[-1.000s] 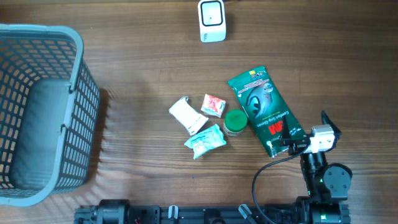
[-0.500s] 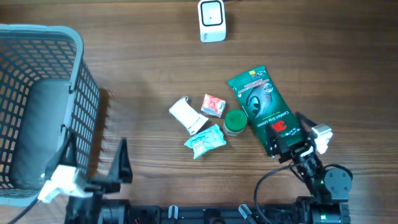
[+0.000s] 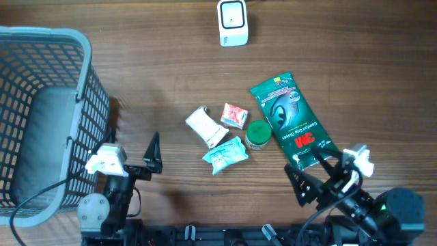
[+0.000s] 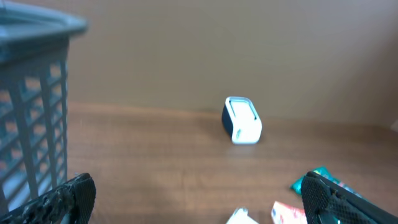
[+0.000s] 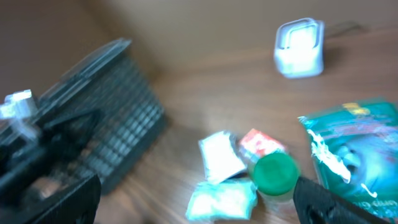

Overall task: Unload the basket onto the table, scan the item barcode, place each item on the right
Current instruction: 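Reach the right gripper over the green-capped jar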

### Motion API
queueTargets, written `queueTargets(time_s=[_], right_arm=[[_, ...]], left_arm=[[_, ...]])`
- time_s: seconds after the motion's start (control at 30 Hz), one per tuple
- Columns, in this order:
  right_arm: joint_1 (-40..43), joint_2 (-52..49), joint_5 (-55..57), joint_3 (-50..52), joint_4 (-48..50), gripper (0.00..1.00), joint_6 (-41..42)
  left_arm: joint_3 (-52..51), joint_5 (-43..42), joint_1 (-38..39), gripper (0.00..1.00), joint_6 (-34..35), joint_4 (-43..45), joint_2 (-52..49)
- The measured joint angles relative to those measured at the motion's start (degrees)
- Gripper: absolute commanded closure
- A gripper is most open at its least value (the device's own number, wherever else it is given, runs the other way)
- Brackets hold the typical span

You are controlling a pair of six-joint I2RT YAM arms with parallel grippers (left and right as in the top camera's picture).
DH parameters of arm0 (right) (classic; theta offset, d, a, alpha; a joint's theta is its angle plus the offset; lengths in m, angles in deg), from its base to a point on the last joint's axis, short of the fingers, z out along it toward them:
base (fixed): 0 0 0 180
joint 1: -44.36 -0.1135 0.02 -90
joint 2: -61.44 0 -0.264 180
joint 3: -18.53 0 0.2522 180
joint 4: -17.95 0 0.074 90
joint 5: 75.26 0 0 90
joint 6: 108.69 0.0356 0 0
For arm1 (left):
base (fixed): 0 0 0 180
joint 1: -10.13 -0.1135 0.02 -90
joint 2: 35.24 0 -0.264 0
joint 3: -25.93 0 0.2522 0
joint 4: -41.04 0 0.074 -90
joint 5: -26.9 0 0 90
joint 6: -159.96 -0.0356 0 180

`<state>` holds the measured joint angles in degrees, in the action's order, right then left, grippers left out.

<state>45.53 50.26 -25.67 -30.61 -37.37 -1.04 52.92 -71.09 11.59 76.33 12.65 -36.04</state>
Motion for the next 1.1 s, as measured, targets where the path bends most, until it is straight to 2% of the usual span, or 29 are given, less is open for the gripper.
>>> queueTargets(time_s=[0.13,0.23,0.47,0.63,0.7,0.87,1.1], right_arm=[[0.0,-14.1,10.5,-14.6,-15.5,0.0,-2.5],[0.0,-23.0,11.3,-21.8,-19.8,0.0,-2.8],[0.0,-36.0,4.9,-23.5,-18.9,0.0,2.5],[-0.8,-45.8,13.0,-23.7,-25.4,0.01,9.0],[-3.9,-52.5,18.4,-25.9,-26.8,0.0,10.4],[-14.2,-59.8,25.8,-38.6,-30.2,0.01,14.3],[-27.5,-60.4,35.1,-47.2,-36.5,0.0,21.2]], left_arm=[[-1.7,0.0,0.0,0.0,0.0,-5.6,0.0],[-1.7,0.0,0.0,0.0,0.0,-9.9,0.0],[-1.8,0.0,0.0,0.0,0.0,-20.3,0.0],[-1.8,0.0,0.0,0.0,0.0,-28.0,0.0],[-1.8,0.0,0.0,0.0,0.0,-30.0,0.0],[-1.8,0.0,0.0,0.0,0.0,-30.1,0.0],[-1.8,0.0,0.0,0.0,0.0,-30.1,0.0]])
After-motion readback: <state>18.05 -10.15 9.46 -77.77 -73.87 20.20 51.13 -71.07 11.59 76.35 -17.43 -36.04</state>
